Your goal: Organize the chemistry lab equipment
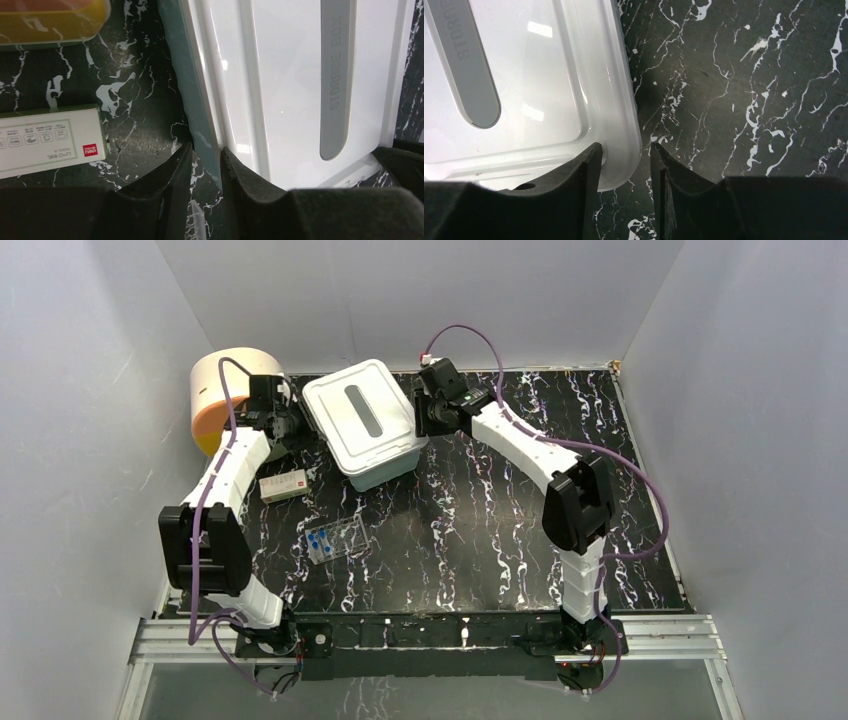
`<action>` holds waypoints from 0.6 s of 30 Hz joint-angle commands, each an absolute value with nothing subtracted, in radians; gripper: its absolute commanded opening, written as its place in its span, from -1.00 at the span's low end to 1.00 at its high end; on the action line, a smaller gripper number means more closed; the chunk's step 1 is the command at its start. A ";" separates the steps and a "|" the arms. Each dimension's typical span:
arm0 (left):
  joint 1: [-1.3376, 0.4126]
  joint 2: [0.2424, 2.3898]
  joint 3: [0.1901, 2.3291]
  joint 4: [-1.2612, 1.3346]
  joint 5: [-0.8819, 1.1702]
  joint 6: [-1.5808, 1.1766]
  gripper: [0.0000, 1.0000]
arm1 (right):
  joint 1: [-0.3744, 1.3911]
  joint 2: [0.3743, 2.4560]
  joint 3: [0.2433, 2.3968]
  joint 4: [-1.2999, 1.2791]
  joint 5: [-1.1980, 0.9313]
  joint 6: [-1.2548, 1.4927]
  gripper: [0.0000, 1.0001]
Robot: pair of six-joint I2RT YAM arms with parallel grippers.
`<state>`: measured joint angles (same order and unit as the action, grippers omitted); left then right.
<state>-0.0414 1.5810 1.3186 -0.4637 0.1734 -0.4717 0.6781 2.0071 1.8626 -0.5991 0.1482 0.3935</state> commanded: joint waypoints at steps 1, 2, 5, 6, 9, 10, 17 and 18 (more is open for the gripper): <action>-0.049 1.603 1.334 -0.526 0.278 -0.444 -0.46 | 0.673 1.954 1.808 -0.718 0.226 0.404 -0.04; -0.049 1.601 1.336 -0.526 0.287 -0.442 -0.46 | 0.675 1.938 1.793 -0.720 0.233 0.412 -0.04; -0.049 1.591 1.361 -0.528 0.298 -0.431 -0.43 | 0.678 1.875 1.703 -0.655 0.212 0.409 -0.03; -0.049 1.592 1.388 -0.534 0.297 -0.420 -0.41 | 0.678 1.852 1.672 -0.611 0.179 0.395 -0.01; -0.049 1.602 1.492 -0.557 0.263 -0.404 -0.31 | 0.678 1.805 1.670 -0.521 0.106 0.334 0.09; -0.049 1.608 1.521 -0.560 0.252 -0.403 -0.27 | 0.677 1.801 1.687 -0.505 0.098 0.317 0.13; -0.050 1.650 1.563 -0.505 0.159 -0.462 -0.16 | 0.672 1.882 1.819 -0.445 0.096 0.267 0.18; -0.051 1.657 1.554 -0.493 0.145 -0.474 -0.12 | 0.671 1.899 1.832 -0.439 0.104 0.266 0.18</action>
<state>-0.0479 1.6348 1.5593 -0.5037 0.2081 -0.4389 0.6762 1.8614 1.7340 -0.5316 0.1055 0.3119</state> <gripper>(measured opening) 0.417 0.589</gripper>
